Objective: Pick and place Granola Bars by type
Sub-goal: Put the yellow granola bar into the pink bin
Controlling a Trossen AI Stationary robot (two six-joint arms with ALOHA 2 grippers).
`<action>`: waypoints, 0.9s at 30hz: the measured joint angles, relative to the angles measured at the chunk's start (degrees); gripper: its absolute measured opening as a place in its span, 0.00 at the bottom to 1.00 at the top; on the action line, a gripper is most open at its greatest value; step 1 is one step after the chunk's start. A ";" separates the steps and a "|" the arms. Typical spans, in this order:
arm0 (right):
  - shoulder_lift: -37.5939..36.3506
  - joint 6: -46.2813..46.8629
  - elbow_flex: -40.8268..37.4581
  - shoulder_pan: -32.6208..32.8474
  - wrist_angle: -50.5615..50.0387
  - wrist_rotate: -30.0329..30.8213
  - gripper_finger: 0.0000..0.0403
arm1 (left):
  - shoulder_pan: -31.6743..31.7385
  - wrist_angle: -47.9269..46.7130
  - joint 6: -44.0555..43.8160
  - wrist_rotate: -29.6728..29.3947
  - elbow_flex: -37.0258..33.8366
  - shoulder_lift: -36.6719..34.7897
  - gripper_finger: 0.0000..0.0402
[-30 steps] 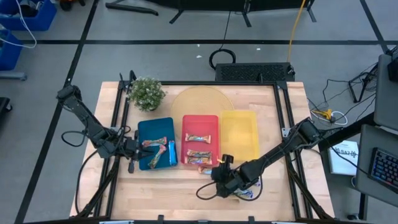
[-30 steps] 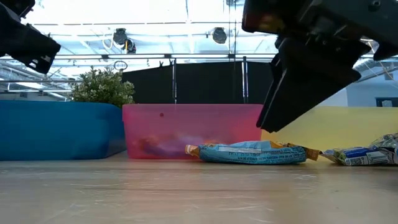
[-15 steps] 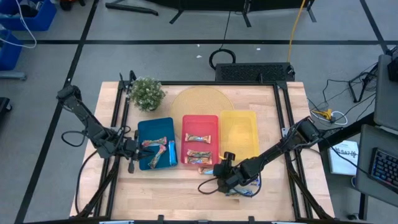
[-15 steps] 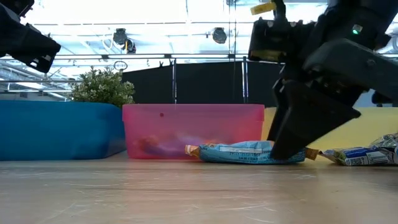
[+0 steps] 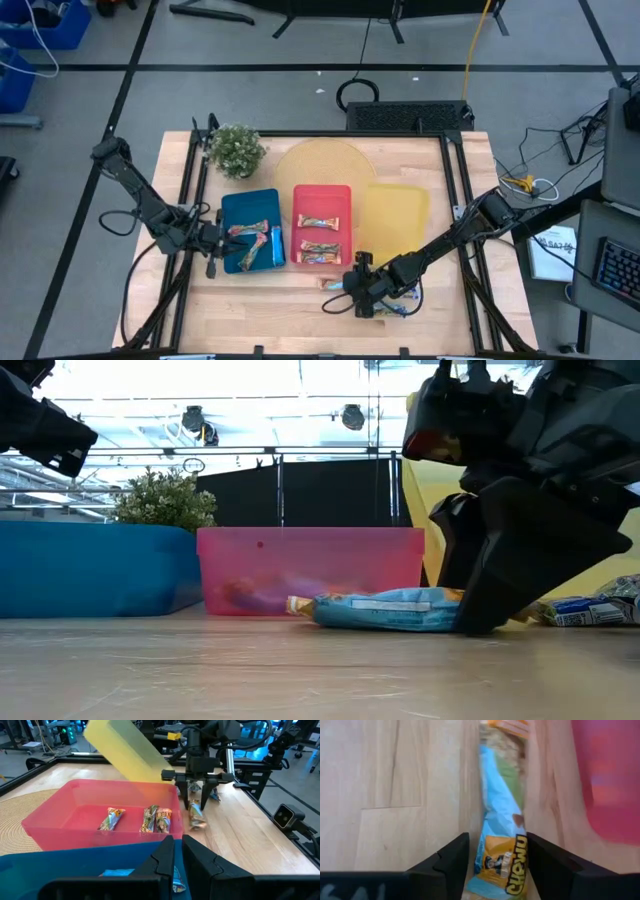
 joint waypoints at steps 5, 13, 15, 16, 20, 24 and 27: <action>0.00 -0.14 0.00 0.02 0.01 0.35 0.37 | -0.02 -0.10 -0.01 0.02 0.00 0.00 0.11; 0.00 -1.53 0.02 -0.04 0.20 0.95 0.32 | 0.00 -0.20 0.04 0.02 0.00 0.00 0.11; 0.00 -2.20 0.02 -0.04 1.06 0.78 0.32 | -0.01 -0.20 0.04 0.02 0.00 0.01 0.11; 0.02 -2.40 0.02 -0.04 1.47 0.63 0.32 | -0.02 -0.22 0.04 0.02 0.00 0.00 0.11; 0.02 -1.83 0.02 0.16 1.83 0.39 0.31 | 0.00 -0.22 0.04 0.02 0.00 0.00 0.11; 0.01 -1.93 0.03 0.28 4.74 -2.77 0.25 | -0.01 -0.23 0.04 0.02 0.00 0.00 0.11; -0.78 -3.29 0.27 0.28 7.08 -7.47 0.19 | -0.02 -0.25 0.04 0.02 0.00 0.01 0.11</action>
